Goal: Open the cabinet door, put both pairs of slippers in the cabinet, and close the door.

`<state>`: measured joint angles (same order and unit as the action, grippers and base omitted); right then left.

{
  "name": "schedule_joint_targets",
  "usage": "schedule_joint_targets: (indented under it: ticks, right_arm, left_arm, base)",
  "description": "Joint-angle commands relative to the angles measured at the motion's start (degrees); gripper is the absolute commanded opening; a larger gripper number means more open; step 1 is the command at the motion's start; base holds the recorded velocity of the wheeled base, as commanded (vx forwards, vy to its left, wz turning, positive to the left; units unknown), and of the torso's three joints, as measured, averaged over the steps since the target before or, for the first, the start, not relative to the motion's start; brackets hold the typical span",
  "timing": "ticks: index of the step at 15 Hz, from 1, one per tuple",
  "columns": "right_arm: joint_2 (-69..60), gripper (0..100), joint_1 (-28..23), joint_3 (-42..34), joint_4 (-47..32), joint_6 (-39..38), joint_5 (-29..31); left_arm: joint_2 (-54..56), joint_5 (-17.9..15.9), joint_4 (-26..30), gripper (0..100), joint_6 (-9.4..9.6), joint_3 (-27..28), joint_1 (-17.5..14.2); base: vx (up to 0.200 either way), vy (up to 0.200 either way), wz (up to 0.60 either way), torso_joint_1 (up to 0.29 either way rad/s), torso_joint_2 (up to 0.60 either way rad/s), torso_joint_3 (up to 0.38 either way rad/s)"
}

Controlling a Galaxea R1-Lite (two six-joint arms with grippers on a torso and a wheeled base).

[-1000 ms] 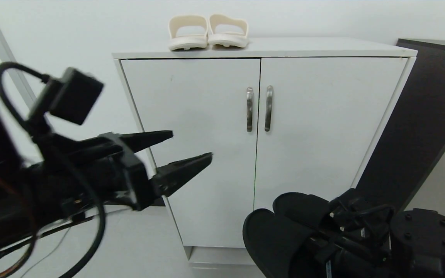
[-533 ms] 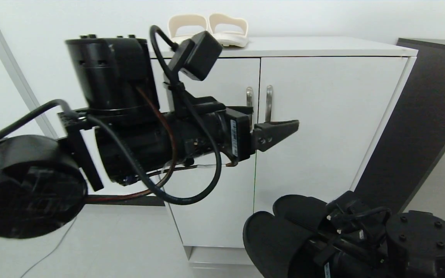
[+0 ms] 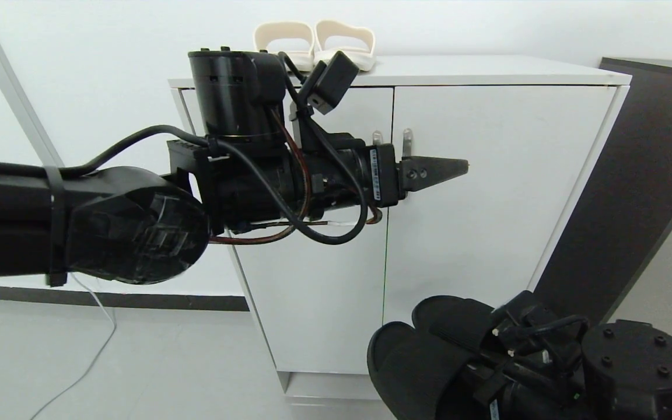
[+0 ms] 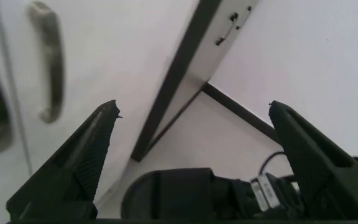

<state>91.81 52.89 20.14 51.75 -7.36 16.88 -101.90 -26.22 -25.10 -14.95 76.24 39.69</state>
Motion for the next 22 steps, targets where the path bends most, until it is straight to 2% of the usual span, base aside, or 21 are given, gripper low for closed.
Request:
schedule_joint_targets:
  ticks: [1, 5, 8, 10, 19, 20, 22]
  right_arm:
    - [0.21, 0, 0.02, -0.01, 0.02, -0.02, -0.01]
    - [0.39, 0, 0.02, -0.01, 0.02, -0.02, -0.01]
    - [0.65, 0, -0.07, -0.1, 0.02, -0.02, -0.01]
    - [0.65, 0, -0.07, -0.1, 0.02, -0.02, -0.01]
    - [0.65, 0, -0.07, -0.1, 0.02, -0.11, -0.1]
    - [0.65, 0, -0.07, -0.19, 0.02, -0.11, -0.1]
    - [0.65, 0, -0.07, -0.28, 0.02, -0.11, -0.1]
  left_arm:
    - [-1.19, 0.29, -0.04, 100, 0.0, 1.1, -1.28]
    - [-3.04, 1.96, -0.04, 100, 0.0, 3.21, -3.13]
    - [-5.59, 2.32, -0.04, 100, 0.09, 5.85, -3.04]
    - [-7.61, 4.69, -0.04, 100, 0.27, 8.22, -3.04]
    - [-12.36, 4.78, 2.69, 100, 0.0, 14.81, -3.04]
    - [-12.44, 4.69, 2.69, 0, 0.0, 14.99, -3.04]
    - [-12.27, 4.69, 2.69, 0, 0.0, 14.81, -2.95]
  base:
    - [0.0, 0.0, 0.0, 0.0, 0.0, 0.0]
    - [0.0, 0.0, 0.0, 0.0, 0.0, 0.0]
    - [0.0, 0.0, 0.0, 0.0, 0.0, 0.0]
    - [0.0, 0.0, 0.0, 0.0, 0.0, 0.0]
    - [0.0, 0.0, 0.0, 0.0, 0.0, 0.0]
    - [0.0, 0.0, 0.0, 0.0, 0.0, 0.0]
    - [0.0, 0.0, 0.0, 0.0, 0.0, 0.0]
